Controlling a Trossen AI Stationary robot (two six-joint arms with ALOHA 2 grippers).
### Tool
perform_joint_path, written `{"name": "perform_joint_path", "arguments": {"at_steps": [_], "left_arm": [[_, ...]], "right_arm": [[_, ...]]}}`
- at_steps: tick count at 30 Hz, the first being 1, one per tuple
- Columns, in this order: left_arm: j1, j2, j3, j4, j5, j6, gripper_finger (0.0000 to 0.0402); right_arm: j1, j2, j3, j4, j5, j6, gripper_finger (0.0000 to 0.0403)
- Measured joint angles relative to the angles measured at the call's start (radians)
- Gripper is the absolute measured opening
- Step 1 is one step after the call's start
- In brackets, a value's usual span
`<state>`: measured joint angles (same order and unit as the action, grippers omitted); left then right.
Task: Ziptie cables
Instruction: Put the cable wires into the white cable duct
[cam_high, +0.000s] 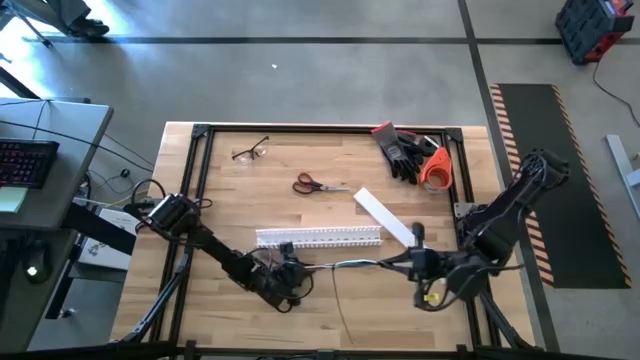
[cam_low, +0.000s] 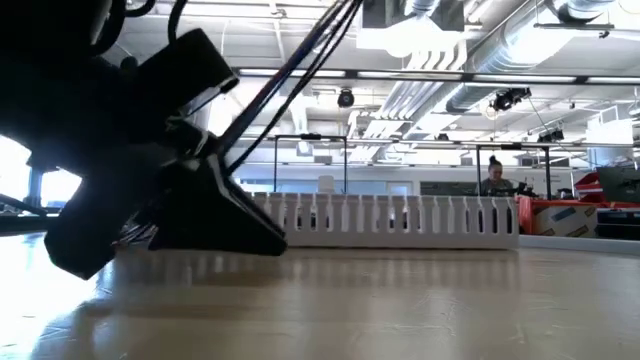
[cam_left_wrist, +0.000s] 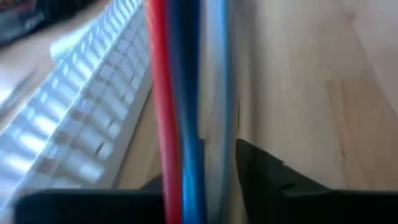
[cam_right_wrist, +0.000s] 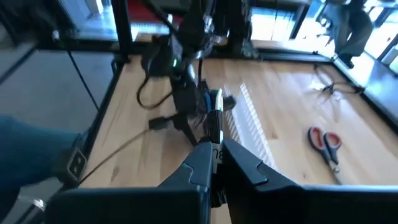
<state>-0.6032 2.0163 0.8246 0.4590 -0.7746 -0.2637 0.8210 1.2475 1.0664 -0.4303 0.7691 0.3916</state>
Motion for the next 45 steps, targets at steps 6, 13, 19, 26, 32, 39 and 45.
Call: {"name": "perform_joint_path", "arguments": {"at_steps": [6,13,19,26,32,39,45], "left_arm": [[-0.036,-0.048,0.000,-0.101,-0.057,-0.049,0.0007],[-0.074,-0.212,0.000,-0.283,-0.094,-0.090,0.0000],[-0.085,-0.395,0.000,-0.488,0.028,-0.161,0.0000],[-0.088,-0.579,0.000,-0.717,0.136,-0.243,0.0000],[-0.103,-0.711,0.000,-0.874,0.156,-0.314,0.0000],[-0.095,-0.753,0.002,-1.098,0.273,-0.416,0.0000],[-0.053,-0.745,-0.084,-1.082,0.370,-0.383,0.0000]], "right_arm": [[0.046,-0.051,0.000,-0.010,0.060,-0.004,0.0002],[0.037,-0.057,0.000,-0.124,0.061,0.098,0.0002],[0.013,-0.057,0.000,-0.281,0.085,0.240,0.0002],[-0.015,-0.056,-0.001,-0.373,0.084,0.315,0.0002],[-0.043,-0.056,-0.001,-0.371,0.076,0.307,0.0002],[-0.104,-0.048,-0.001,-0.360,0.011,0.287,0.0002],[-0.168,0.029,-0.001,-0.356,-0.040,0.256,0.0002]]}}
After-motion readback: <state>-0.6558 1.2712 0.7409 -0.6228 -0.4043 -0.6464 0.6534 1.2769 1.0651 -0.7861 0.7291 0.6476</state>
